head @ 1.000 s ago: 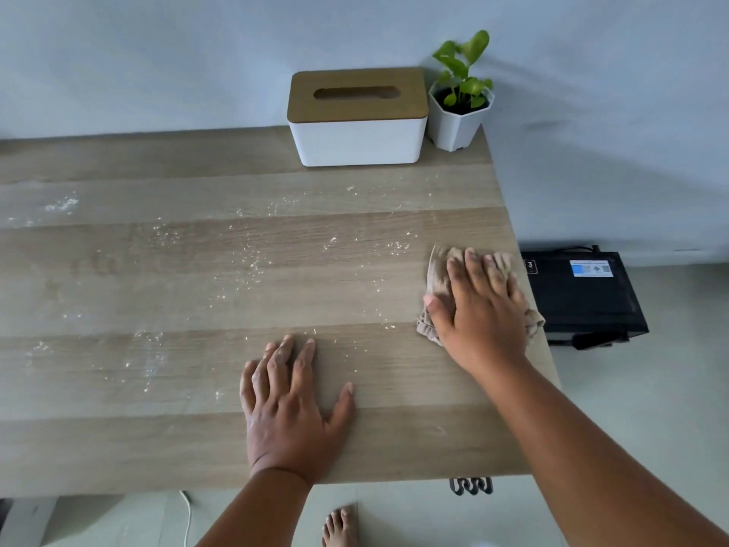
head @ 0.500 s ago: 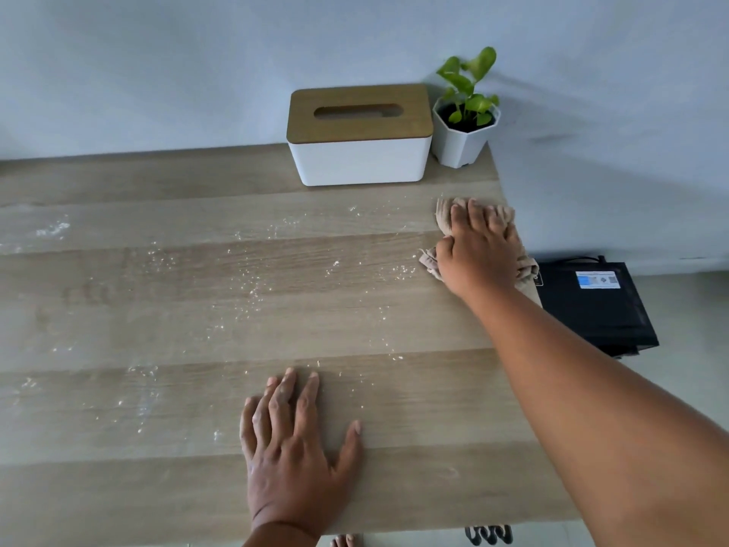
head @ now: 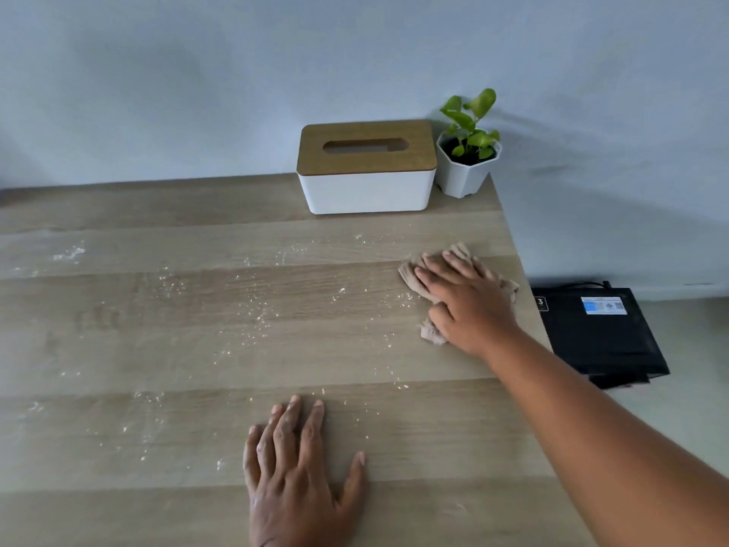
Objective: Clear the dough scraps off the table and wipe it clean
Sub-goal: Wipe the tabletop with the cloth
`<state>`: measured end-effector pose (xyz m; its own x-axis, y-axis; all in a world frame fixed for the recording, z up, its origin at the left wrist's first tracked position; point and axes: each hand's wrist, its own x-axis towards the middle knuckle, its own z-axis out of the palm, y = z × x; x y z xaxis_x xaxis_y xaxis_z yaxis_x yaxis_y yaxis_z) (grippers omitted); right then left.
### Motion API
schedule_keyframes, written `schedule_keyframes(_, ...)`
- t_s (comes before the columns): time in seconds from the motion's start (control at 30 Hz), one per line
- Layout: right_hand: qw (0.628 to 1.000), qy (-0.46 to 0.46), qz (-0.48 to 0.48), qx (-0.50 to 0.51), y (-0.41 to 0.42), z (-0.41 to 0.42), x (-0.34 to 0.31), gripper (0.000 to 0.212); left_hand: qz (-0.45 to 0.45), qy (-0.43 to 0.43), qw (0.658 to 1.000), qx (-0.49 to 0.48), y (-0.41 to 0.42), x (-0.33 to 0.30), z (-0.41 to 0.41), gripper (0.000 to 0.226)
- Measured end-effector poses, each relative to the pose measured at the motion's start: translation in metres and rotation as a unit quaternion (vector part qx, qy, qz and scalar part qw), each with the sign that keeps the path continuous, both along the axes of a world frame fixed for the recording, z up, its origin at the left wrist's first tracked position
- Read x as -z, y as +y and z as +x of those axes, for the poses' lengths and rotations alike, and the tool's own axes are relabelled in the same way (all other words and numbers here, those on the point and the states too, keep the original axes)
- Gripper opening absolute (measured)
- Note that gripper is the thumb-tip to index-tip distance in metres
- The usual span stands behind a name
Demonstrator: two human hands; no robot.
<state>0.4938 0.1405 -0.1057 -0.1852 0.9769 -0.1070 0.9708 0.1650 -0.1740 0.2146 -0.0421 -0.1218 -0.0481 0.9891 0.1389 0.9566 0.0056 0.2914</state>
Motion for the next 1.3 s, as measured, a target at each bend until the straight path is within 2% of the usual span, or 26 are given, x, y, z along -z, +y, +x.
schedule_keyframes(0.2, 0.999, 0.005, 0.025, 0.047, -0.053, 0.022, 0.001, 0.073, 0.017, -0.005, 1.000, -0.003, 0.000, -0.001, 0.001, 0.081)
schedule_keyframes(0.37, 0.983, -0.010, 0.027, 0.180, -0.008, 0.012, 0.000, 0.077, 0.024, -0.002, 1.000, -0.001, -0.001, 0.007, 0.000, 0.084)
schedule_keyframes(0.5, 0.970, -0.008, 0.000, 0.243, 0.033, -0.009, 0.001, 0.068, 0.016, -0.008, 1.000, 0.002, 0.000, 0.005, 0.000, 0.084)
schedule_keyframes(0.67, 0.989, -0.024, -0.012, 0.142, 0.020, -0.031, 0.002, 0.070, 0.022, -0.003, 1.000, 0.004, 0.000, 0.001, -0.001, 0.082)
schedule_keyframes(0.8, 0.999, -0.026, 0.000, 0.020, -0.040, -0.037, 0.001, 0.072, 0.023, -0.002, 1.000, -0.002, 0.000, 0.000, 0.001, 0.082)
schedule_keyframes(0.9, 0.998, -0.037, 0.017, -0.042, -0.084, -0.010, 0.005, 0.075, 0.023, 0.004, 1.000, 0.001, 0.001, 0.000, 0.000, 0.081)
schedule_keyframes(1.03, 0.998, -0.058, 0.009, 0.039, -0.084, 0.012, 0.004, 0.074, 0.008, 0.000, 1.000, 0.007, 0.000, 0.000, -0.002, 0.082)
schedule_keyframes(1.17, 0.987, -0.031, -0.009, 0.157, -0.034, -0.023, 0.000, 0.074, -0.043, -0.002, 0.999, 0.009, 0.000, -0.003, -0.003, 0.086)
schedule_keyframes(1.23, 0.986, -0.009, -0.022, 0.163, -0.014, -0.046, -0.002, 0.073, -0.058, -0.003, 0.998, 0.013, 0.001, -0.005, -0.004, 0.085)
schedule_keyframes(1.3, 0.993, 0.003, -0.027, 0.118, -0.009, -0.069, -0.003, 0.068, -0.066, -0.002, 0.998, 0.014, 0.001, -0.006, -0.004, 0.085)
